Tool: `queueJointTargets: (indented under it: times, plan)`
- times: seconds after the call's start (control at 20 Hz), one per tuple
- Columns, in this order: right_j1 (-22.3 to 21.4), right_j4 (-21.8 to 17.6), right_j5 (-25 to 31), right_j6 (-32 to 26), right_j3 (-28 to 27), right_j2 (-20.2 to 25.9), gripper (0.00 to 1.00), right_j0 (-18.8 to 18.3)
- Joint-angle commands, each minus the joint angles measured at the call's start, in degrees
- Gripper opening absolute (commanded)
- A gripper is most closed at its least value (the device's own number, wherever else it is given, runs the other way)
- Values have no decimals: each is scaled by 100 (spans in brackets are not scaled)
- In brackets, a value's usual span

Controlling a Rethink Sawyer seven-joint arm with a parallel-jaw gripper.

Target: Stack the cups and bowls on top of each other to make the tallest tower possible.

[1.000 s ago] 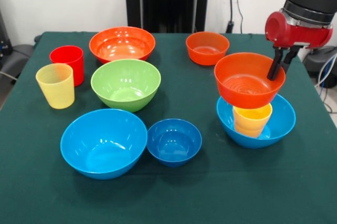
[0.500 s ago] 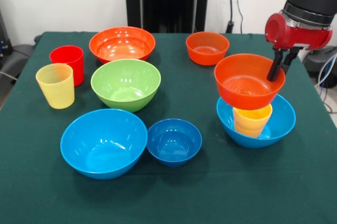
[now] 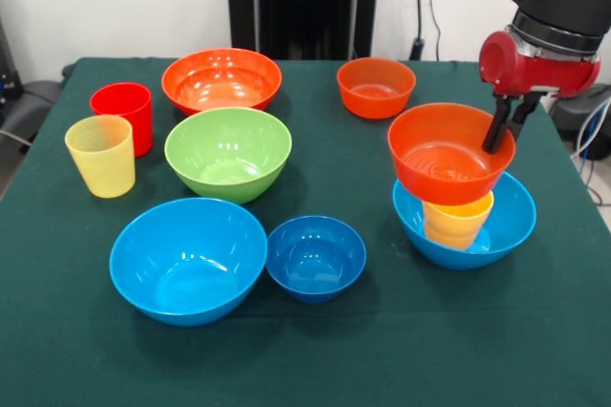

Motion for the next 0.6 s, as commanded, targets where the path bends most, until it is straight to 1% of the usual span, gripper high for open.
queueJointTargets:
  times: [0.05,0.4,0.6]
  plan:
    - [138,115,-54,617,-147,510,0,-42]
    - [149,197,-162,642,-130,593,0,-65]
    - [71,228,-250,651,73,612,0,-76]
